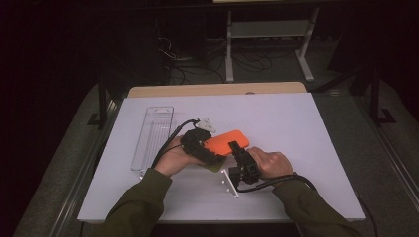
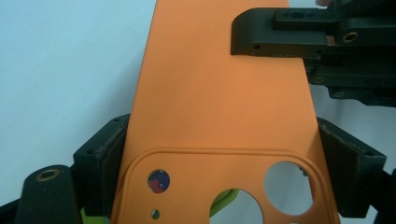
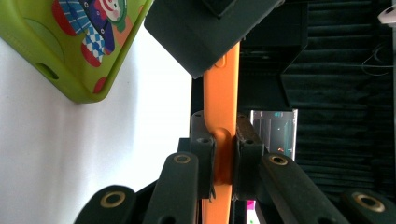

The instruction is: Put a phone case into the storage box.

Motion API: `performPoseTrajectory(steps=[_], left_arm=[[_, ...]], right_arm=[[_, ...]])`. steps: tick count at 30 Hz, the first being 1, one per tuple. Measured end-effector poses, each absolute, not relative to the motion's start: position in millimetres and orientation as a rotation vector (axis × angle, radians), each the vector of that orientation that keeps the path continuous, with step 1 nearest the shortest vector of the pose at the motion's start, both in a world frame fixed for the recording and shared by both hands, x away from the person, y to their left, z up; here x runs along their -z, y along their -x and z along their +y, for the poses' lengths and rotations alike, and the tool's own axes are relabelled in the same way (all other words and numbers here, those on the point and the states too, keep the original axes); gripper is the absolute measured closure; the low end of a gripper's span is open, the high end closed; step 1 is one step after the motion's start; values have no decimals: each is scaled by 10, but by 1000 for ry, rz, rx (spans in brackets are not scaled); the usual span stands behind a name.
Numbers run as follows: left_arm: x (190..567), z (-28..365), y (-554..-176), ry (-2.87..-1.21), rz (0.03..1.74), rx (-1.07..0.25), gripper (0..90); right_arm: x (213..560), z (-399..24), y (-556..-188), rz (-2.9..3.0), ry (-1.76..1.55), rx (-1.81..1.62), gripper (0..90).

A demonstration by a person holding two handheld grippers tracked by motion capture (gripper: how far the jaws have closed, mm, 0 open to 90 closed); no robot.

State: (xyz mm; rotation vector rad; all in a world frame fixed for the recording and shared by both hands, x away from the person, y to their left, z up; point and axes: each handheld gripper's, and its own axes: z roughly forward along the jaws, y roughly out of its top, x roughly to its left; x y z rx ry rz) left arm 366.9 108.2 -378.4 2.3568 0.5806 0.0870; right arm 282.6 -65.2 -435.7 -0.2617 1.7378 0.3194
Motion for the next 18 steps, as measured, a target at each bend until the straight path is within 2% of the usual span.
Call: performPoseTrajectory(steps=[8,14,18], left_arm=[[3780,1101,-3666,-2273,591,-49,138],[3774,1105,-3665,-2286,595,-37,7],[3764,1126,-3660,-2281,595,-24,0]], right_arm=[[4332,-676,-2814,1708,250,-353,823],[4332,-682,-2817,1732,268,-338,824],[4327,-688,-2821,1732,262,-340,823]])
